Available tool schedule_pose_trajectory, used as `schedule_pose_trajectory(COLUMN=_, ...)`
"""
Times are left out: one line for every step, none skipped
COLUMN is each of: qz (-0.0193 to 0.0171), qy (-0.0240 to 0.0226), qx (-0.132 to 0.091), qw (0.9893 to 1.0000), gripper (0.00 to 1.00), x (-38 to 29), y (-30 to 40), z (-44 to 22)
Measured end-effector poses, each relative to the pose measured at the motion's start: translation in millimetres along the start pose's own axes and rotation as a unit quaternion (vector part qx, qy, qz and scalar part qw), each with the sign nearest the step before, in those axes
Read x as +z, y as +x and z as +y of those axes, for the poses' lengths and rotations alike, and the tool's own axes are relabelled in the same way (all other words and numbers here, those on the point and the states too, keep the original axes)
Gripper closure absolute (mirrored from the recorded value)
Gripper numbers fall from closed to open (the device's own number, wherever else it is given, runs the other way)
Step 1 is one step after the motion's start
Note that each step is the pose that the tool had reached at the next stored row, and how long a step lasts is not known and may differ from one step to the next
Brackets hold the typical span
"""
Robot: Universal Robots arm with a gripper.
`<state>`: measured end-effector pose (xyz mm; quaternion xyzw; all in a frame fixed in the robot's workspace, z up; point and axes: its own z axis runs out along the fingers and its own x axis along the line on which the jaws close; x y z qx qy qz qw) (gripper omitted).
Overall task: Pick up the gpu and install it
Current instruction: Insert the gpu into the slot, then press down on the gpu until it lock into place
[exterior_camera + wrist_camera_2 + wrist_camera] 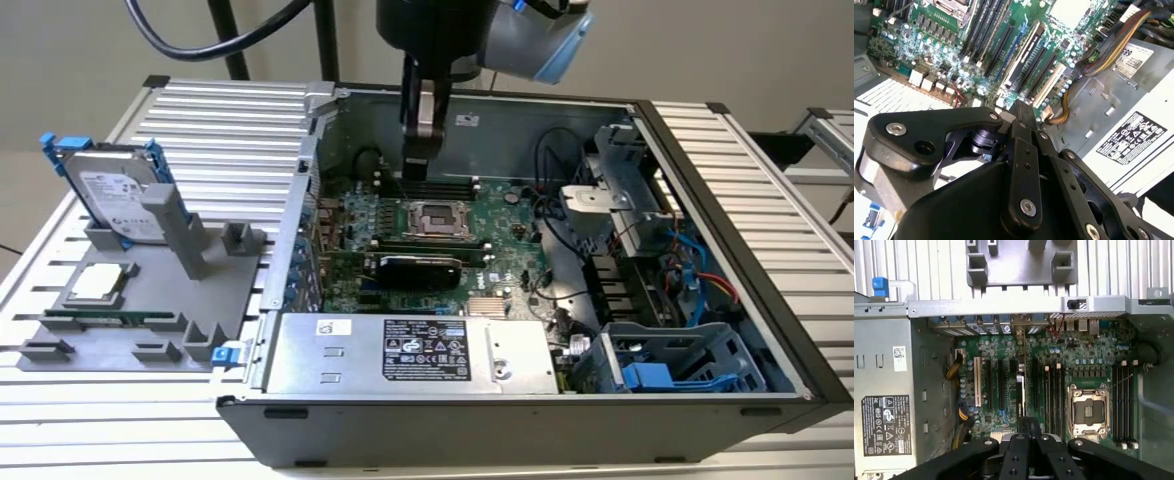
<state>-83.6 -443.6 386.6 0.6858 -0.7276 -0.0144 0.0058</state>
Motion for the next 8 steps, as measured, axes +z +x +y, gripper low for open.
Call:
schedule_pose_trajectory(qz=0.0003, qy=0.0016, qx=-0.001, qw=1.0, gripper=1.0, x=1.4, y=-0.1, z=0.0)
schedule_pose_trajectory(qz=0.0004, qy=0.0019, qx=-0.001, qw=1.0, gripper=1.0, x=1.9, y=-0.1, z=-0.1)
schedule_pose_trajectory(qz=0.0005, qy=0.0018, qx=-0.001, qw=1.0, gripper=1.0, x=1.8, y=-0.1, z=-0.1)
schedule_pose_trajectory(qz=0.0005, qy=0.0018, qx=-0.001, qw=1.0, gripper=1.0, x=1.9, y=-0.1, z=-0.1)
schedule_pose_trajectory(qz=0.0005, qy=0.0018, qx=-0.001, qw=1.0, gripper=1.0, x=2.1, y=-0.1, z=0.0)
schedule_pose_trajectory(qz=0.0005, qy=0.0018, qx=-0.001, qw=1.0, gripper=1.0, x=2.3, y=-0.1, z=-0.1)
schedule_pose_trajectory(qz=0.0005, qy=0.0018, qx=-0.001, qw=1.0, gripper=1.0, x=2.3, y=-0.1, z=0.0)
schedule_pose_trajectory(qz=0.0005, qy=0.0018, qx=-0.001, qw=1.0, gripper=1.0, x=2.3, y=-0.1, z=0.0)
